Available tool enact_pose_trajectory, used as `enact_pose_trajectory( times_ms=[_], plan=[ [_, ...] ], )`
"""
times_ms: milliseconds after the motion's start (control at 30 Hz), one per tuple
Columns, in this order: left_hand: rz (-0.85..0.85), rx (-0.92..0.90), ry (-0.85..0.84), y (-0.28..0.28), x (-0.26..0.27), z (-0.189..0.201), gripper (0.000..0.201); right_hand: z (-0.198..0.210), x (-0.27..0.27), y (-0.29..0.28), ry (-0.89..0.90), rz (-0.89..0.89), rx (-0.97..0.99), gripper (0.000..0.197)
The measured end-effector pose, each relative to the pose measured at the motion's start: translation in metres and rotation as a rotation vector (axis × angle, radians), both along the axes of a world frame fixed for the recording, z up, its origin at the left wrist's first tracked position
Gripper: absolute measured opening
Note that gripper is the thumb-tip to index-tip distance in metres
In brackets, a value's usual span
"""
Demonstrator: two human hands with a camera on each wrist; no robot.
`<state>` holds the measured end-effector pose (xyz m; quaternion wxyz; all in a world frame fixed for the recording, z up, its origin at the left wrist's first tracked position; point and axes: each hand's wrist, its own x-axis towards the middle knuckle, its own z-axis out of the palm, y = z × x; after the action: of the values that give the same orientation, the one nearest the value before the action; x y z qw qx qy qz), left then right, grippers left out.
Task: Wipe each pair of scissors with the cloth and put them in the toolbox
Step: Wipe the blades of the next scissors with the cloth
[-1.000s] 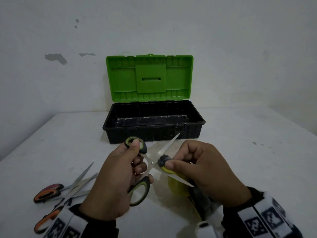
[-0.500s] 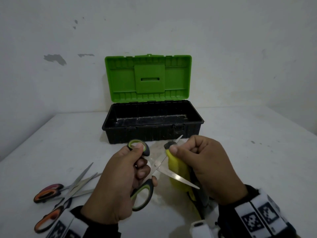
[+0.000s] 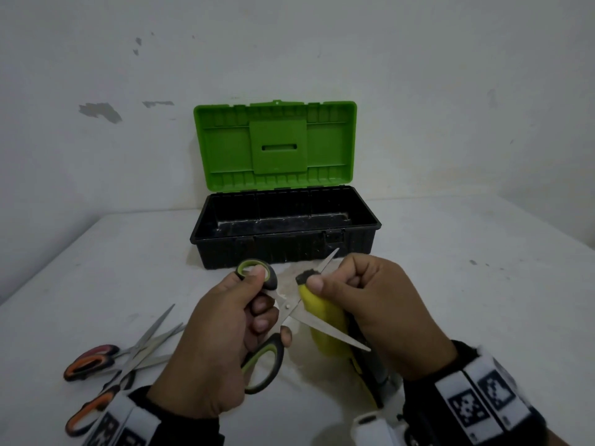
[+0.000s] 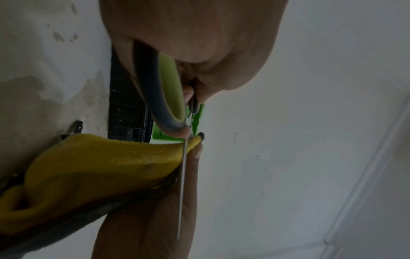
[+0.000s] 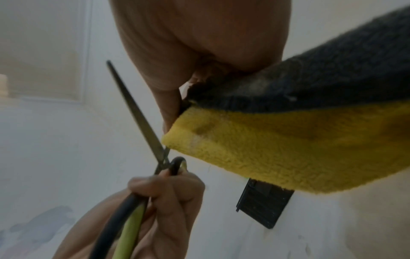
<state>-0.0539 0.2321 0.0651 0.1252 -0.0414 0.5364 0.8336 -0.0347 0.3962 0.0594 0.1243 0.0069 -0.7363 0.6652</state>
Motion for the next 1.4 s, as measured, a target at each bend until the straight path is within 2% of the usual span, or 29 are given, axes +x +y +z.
enact_pose_trajectory(
  times_ms=[100, 267, 400, 567, 733, 900, 1033, 1233, 1400],
  plan=[
    [-0.003, 0.012, -0.006, -0.001, -0.001, 0.001, 0.022, -0.001, -0.004, 0.002, 0.021, -0.031, -0.044, 0.029],
    [-0.013, 0.003, -0.019, -0.002, -0.002, 0.000, 0.021, 0.001, 0.002, -0.004, 0.025, 0.029, 0.011, 0.028],
    [-0.007, 0.013, -0.010, -0.002, -0.003, 0.002, 0.020, 0.001, -0.007, 0.005, 0.060, -0.011, -0.083, 0.025],
    [-0.009, -0.005, -0.011, -0.004, -0.002, 0.001, 0.021, -0.002, -0.003, -0.001, 0.012, 0.075, -0.032, 0.030],
    [-0.005, -0.002, -0.022, -0.003, -0.002, 0.001, 0.021, -0.004, -0.014, 0.009, 0.016, 0.038, -0.137, 0.028],
    [-0.004, -0.013, -0.028, -0.004, -0.002, 0.000, 0.021, -0.007, -0.007, 0.004, -0.002, 0.074, -0.058, 0.024],
    [-0.002, 0.007, -0.029, -0.003, -0.001, 0.001, 0.023, -0.006, -0.019, 0.014, 0.016, 0.039, -0.182, 0.031],
    [-0.003, -0.012, -0.034, -0.004, 0.000, 0.000, 0.021, -0.007, -0.012, 0.009, 0.017, 0.077, -0.100, 0.023],
    [-0.001, -0.007, -0.045, -0.002, 0.001, 0.000, 0.022, -0.010, -0.019, 0.017, 0.038, 0.019, -0.173, 0.030]
  ],
)
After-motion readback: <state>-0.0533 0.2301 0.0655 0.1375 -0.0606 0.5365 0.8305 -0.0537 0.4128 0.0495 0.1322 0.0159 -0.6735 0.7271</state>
